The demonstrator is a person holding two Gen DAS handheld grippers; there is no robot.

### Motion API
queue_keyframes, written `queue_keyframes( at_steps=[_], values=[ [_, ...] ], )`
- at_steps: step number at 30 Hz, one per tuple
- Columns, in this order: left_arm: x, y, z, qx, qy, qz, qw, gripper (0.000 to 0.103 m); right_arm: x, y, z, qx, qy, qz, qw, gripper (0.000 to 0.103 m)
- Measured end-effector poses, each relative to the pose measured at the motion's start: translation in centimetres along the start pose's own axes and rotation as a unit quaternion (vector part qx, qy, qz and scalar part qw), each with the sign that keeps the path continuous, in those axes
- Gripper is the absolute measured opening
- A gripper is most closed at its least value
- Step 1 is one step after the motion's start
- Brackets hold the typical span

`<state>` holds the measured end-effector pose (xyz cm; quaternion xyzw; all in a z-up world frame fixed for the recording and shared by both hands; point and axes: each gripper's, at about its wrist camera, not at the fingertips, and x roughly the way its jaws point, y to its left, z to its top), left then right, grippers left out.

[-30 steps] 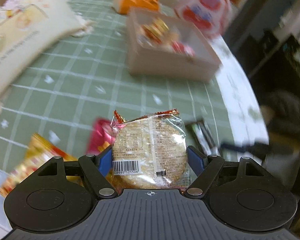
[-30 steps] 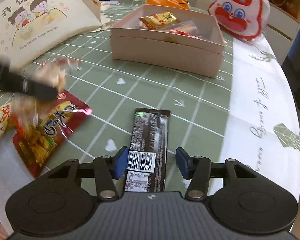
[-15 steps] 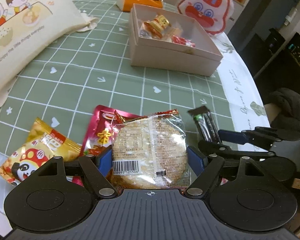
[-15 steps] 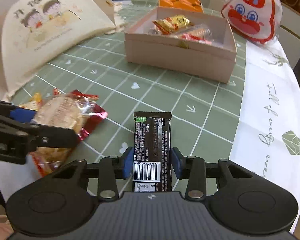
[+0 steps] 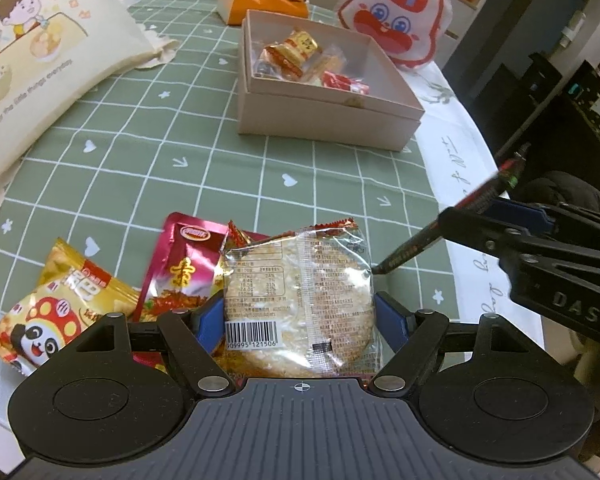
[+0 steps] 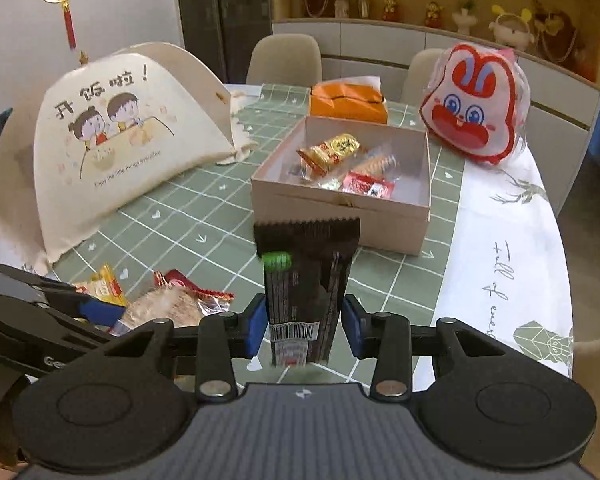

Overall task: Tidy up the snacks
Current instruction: 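Carry the cracker and chocolate bar into the pink box with both tools and release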

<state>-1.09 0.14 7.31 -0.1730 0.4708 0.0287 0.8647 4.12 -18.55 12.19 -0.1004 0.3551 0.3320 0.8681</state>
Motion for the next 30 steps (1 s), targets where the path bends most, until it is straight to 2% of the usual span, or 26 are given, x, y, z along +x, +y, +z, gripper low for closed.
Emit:
queue_keyframes(
  at_steps=[9,13,18,22,24,27,29,30],
  values=[
    [0.4,0.6,0.2,-0.012,0.004,-0.001,0.9999,0.082,-0.2,0.5,0.3,-0.001,-0.003,0.004,1.0,0.04],
    [0.2,0.7,2.1,-0.015,-0.005,-0.013,0.9998,0.082,-0.3,0.4,1.3,-0.004,-0.01,0.005,1.0,0.04],
    [-1.4,-0.1,8.1,0.02,-0.057,-0.02,0.998,0.082,-1.0,-0.7,5.0,0.004,-0.04,0.007,0.999,0.04],
    [-1.4,-0.5,13.8,0.048,-0.103,-0.019,0.9933,0.082,-0.8,-2.1,10.1,0.009,-0.067,-0.008,0.998,0.04],
    [-0.3,-0.1,16.4,0.039,-0.114,-0.027,0.9924,0.082,-0.3,-3.0,12.9,0.012,-0.075,-0.015,0.997,0.04],
    [2.3,0.8,19.5,0.008,-0.104,-0.055,0.993,0.082,1.5,-4.0,16.3,0.008,-0.076,-0.039,0.996,0.039],
    [5.8,1.5,21.5,-0.007,-0.064,-0.072,0.9953,0.082,3.6,-4.7,17.8,0.007,-0.061,-0.058,0.996,0.04],
    [7.7,1.8,22.2,-0.012,-0.048,-0.069,0.9964,0.082,4.9,-5.1,18.4,0.011,-0.045,-0.065,0.997,0.04]
  ],
)
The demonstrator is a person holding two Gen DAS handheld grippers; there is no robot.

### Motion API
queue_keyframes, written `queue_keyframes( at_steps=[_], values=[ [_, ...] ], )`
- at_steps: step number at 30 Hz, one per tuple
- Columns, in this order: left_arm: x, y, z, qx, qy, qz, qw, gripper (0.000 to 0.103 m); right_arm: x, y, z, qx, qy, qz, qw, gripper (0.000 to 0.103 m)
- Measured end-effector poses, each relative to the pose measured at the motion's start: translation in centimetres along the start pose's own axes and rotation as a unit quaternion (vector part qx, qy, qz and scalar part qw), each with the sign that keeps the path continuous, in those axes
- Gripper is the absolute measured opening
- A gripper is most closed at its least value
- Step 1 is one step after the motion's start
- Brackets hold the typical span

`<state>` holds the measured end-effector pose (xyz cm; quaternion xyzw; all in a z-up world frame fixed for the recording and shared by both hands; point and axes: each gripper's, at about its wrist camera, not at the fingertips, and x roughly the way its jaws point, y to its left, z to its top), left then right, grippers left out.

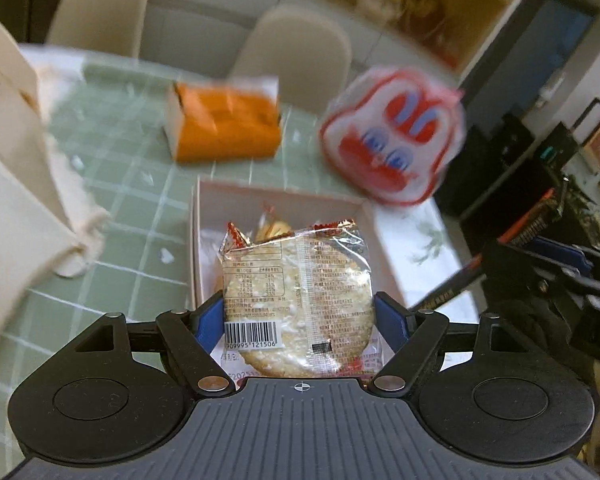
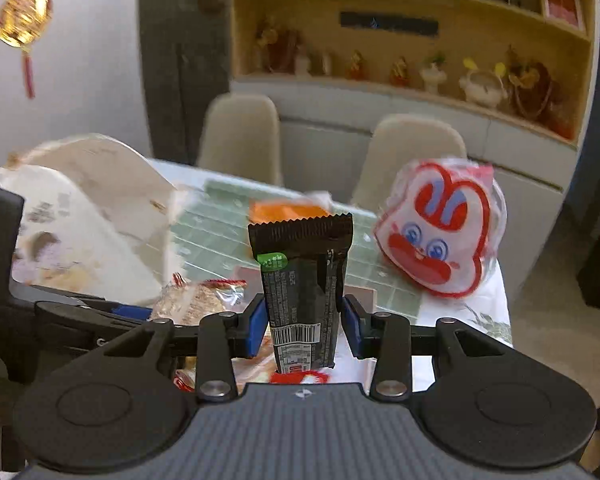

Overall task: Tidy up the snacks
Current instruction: 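Carry the cracker and chocolate bar into the pink box with both tools and release, then move the right tool to the red spicy chicken bag while the left moves to the yellow panda bag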

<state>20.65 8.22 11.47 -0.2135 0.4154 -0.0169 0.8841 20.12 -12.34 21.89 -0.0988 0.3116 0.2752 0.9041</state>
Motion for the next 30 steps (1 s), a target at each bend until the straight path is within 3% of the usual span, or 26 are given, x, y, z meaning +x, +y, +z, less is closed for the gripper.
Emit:
queue_keyframes(
  at_steps=[3,4,6,9,13,20,25,30],
  values=[
    [2.7,0.8,0.4,0.002,0.002,0.023,0.9997,0.081,5.4,-0.5,0.7,0.006,0.065,-0.003,0.998,0.04],
    [2.9,1.1,0.5,-0.005,-0.001,0.013,0.9999,0.081,6.7,-0.6,0.7,0.008,0.076,-0.008,0.997,0.04],
    [2.7,1.8,0.5,-0.024,-0.004,-0.027,0.9993,0.082,8.6,-0.8,0.3,0.009,0.084,-0.024,0.996,0.043],
    [3.1,2.1,0.8,-0.011,0.004,-0.02,0.9997,0.082,9.2,-1.3,-0.2,0.018,0.076,-0.012,0.997,0.053],
    [3.8,1.6,0.9,0.006,0.02,0.004,0.9998,0.079,8.4,-2.3,-0.9,0.051,0.073,-0.018,0.996,0.054],
    [2.9,-1.1,0.4,0.042,0.005,0.019,0.9989,0.079,4.5,-4.4,-5.2,0.116,0.079,-0.027,0.99,0.06],
    [-0.2,-1.1,-1.3,0.058,0.0,0.029,0.9979,0.079,2.7,-3.2,-8.7,0.097,0.09,-0.021,0.991,0.062],
    [-6.2,3.7,-5.6,0.047,0.001,0.065,0.9968,0.078,1.4,1.7,-11.6,0.013,0.103,0.018,0.994,0.065]
  ],
)
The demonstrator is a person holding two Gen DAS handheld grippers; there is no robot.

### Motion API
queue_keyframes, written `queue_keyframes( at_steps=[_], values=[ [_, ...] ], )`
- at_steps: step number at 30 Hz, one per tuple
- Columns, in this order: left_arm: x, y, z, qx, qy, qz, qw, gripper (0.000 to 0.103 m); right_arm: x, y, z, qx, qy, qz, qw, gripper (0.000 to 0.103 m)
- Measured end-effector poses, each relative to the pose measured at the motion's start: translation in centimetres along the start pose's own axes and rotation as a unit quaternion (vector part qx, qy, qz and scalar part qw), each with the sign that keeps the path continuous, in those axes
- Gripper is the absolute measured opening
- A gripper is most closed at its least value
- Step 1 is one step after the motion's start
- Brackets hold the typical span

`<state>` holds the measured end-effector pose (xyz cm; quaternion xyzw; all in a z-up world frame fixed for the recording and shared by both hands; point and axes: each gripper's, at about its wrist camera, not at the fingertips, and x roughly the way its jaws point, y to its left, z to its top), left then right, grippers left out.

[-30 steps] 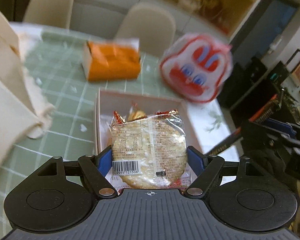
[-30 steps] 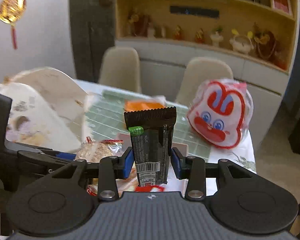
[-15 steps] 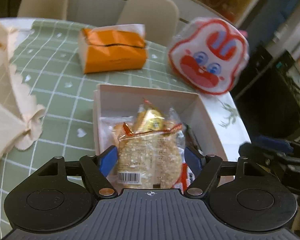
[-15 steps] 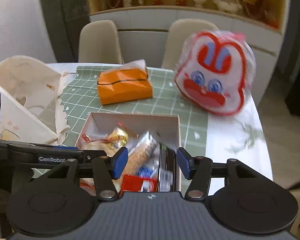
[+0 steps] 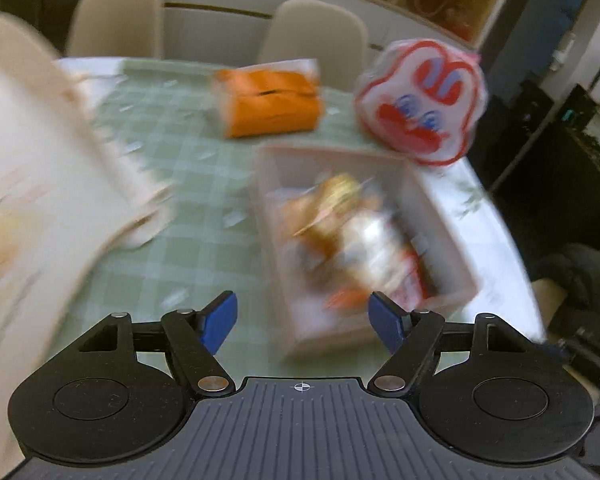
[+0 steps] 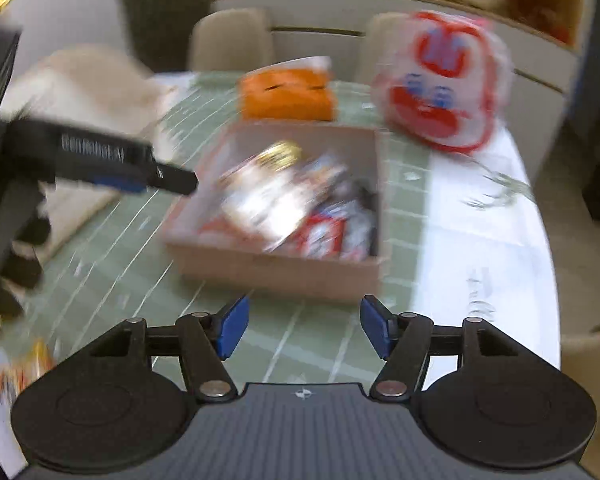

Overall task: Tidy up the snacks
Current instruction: 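Move the right tool to the red spicy chicken bag while the left moves to the yellow panda bag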

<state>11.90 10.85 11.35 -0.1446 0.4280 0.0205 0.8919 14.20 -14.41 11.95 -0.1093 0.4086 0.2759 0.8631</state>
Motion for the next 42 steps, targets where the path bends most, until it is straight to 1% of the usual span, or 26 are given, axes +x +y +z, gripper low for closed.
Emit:
queue_keyframes(
  at_steps=[2,4,7,9,12,14,17,19,21,24,26,28,31,34,38,40,42],
  values=[
    [-2.1,2.8,-2.3,-0.016,0.007,0.024,0.9996,0.078,-0.4,2.6,-1.6,-0.05,-0.003,0.014,0.999,0.07],
    [-4.0,5.5,-4.5,-0.042,0.011,0.04,0.9982,0.078,-0.3,5.2,-3.1,-0.089,-0.001,0.032,0.995,0.071],
    [-6.2,9.2,-8.1,-0.094,0.022,0.057,0.9938,0.077,0.6,8.3,-4.3,-0.106,0.022,0.064,0.992,0.071],
    [-7.2,10.7,-10.4,-0.112,0.028,0.058,0.9916,0.077,1.2,10.2,-4.8,-0.104,0.04,0.092,0.99,0.071],
    [-7.5,11.7,-13.2,-0.12,0.047,0.054,0.9902,0.077,1.3,12.4,-5.4,-0.111,0.048,0.12,0.985,0.071],
    [-7.5,11.4,-14.9,-0.117,0.06,0.043,0.9903,0.077,1.3,13.6,-6.2,-0.121,0.055,0.128,0.983,0.071],
    [-7.3,10.4,-16.5,-0.111,0.073,0.024,0.9908,0.077,1.9,14.2,-7.3,-0.131,0.074,0.122,0.981,0.071],
    [-7.1,9.3,-17.0,-0.1,0.077,0.023,0.9918,0.078,2.2,13.7,-7.7,-0.126,0.084,0.113,0.982,0.071],
    [-6.8,7.9,-17.2,-0.075,0.076,0.036,0.9936,0.078,2.3,12.5,-8.1,-0.113,0.088,0.101,0.985,0.073],
    [-6.6,5.7,-17.6,-0.028,0.075,0.053,0.9954,0.078,2.3,10.5,-8.1,-0.088,0.085,0.073,0.99,0.073],
    [-6.4,4.7,-17.6,-0.007,0.078,0.059,0.9952,0.079,2.1,9.5,-8.0,-0.077,0.081,0.055,0.992,0.073],
    [-6.4,4.2,-17.8,0.003,0.08,0.065,0.9946,0.079,1.9,8.8,-7.9,-0.066,0.077,0.05,0.994,0.073],
    [-6.2,4.6,-18.0,-0.01,0.086,0.06,0.9944,0.081,1.9,9.0,-7.7,-0.046,0.078,0.081,0.993,0.073],
    [-6.4,5.1,-18.2,-0.03,0.082,0.051,0.9948,0.078,2.3,11.1,-7.6,-0.066,0.081,0.11,0.988,0.074],
    [-7.0,6.5,-18.3,-0.059,0.07,0.072,0.9932,0.074,3.4,13.9,-7.8,-0.101,0.086,0.106,0.986,0.077],
    [-7.4,7.3,-18.4,-0.08,0.062,0.082,0.9915,0.073,3.9,14.4,-7.9,-0.101,0.089,0.107,0.985,0.082],
    [-7.6,8.1,-18.5,-0.101,0.057,0.081,0.9899,0.073,4.3,14.8,-8.0,-0.095,0.083,0.107,0.986,0.092]
  ],
)
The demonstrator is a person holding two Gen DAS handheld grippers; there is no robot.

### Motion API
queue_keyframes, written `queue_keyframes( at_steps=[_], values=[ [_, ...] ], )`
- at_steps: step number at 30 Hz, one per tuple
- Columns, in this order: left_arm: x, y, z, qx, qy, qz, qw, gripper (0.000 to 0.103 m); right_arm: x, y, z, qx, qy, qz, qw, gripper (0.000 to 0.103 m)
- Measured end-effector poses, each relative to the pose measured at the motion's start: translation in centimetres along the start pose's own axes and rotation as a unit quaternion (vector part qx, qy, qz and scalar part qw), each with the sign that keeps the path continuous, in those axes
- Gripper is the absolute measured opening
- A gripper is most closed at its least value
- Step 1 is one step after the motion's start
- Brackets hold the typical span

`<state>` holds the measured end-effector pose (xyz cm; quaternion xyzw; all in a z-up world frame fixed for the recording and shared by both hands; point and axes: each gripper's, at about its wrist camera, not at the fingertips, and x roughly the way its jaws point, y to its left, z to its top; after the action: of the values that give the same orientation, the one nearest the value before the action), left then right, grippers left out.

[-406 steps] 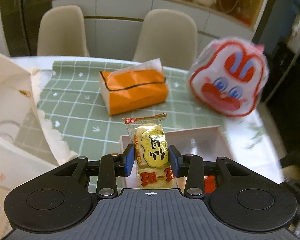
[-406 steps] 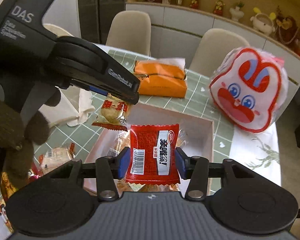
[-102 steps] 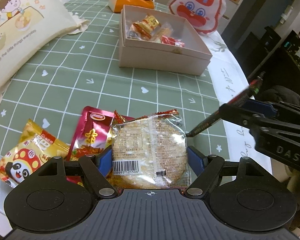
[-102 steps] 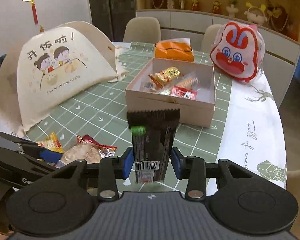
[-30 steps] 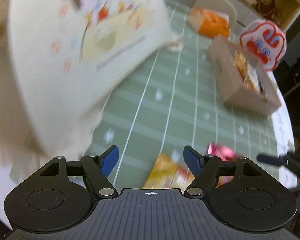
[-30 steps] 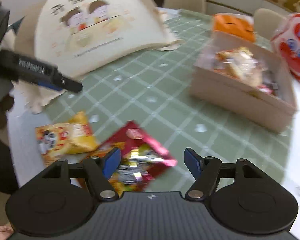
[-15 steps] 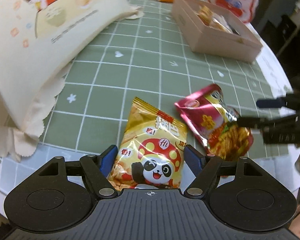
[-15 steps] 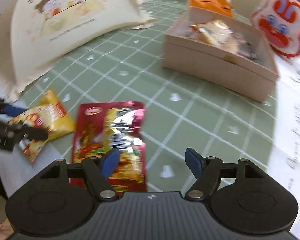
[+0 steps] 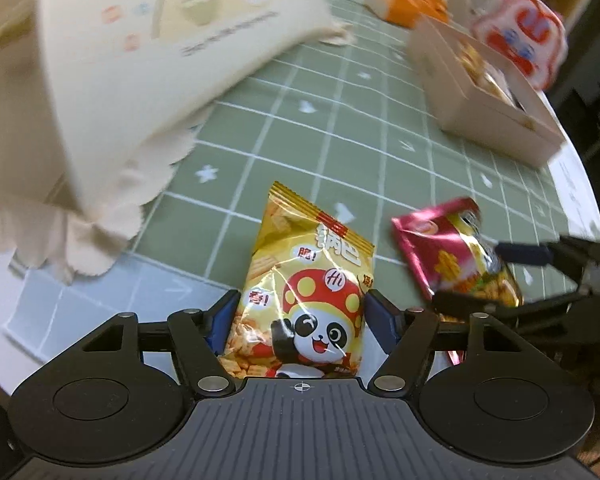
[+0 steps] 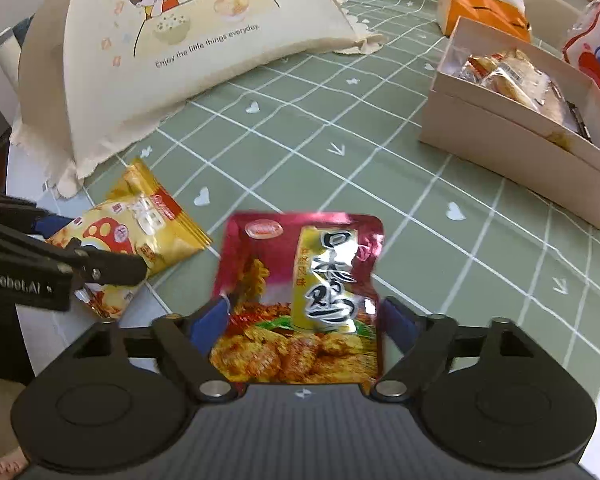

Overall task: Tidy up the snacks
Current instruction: 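Move the right tool to the red spicy chicken bag while the left moves to the yellow panda bag, then grasp the yellow panda bag with the left tool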

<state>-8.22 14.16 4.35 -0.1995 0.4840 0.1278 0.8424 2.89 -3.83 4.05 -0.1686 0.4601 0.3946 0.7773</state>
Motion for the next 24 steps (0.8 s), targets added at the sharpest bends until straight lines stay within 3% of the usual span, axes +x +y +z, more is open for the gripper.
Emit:
queue_keyframes(
  at_steps=[3,8,14,20,24],
  values=[
    [-0.1,0.0,0.1,-0.004,-0.002,0.002,1.0,0.073,0.6,0.9,-0.1,-0.003,-0.011,-0.016,1.0,0.099],
    [0.0,0.1,0.2,-0.01,-0.001,-0.002,1.0,0.071,1.1,1.8,-0.5,-0.022,-0.024,-0.035,0.999,0.1],
    [0.2,-1.4,0.7,-0.005,0.006,-0.024,0.9997,0.058,-0.4,-0.2,-0.5,-0.016,-0.018,-0.028,0.999,0.086],
    [0.8,-5.4,1.2,0.023,0.014,-0.064,0.9976,0.04,-3.0,-3.6,-2.8,0.001,-0.019,-0.063,0.998,0.08],
    [1.6,-8.1,1.2,0.058,0.024,-0.076,0.9952,0.04,-4.4,-6.0,-4.7,0.029,-0.014,-0.078,0.996,0.079]
  ],
)
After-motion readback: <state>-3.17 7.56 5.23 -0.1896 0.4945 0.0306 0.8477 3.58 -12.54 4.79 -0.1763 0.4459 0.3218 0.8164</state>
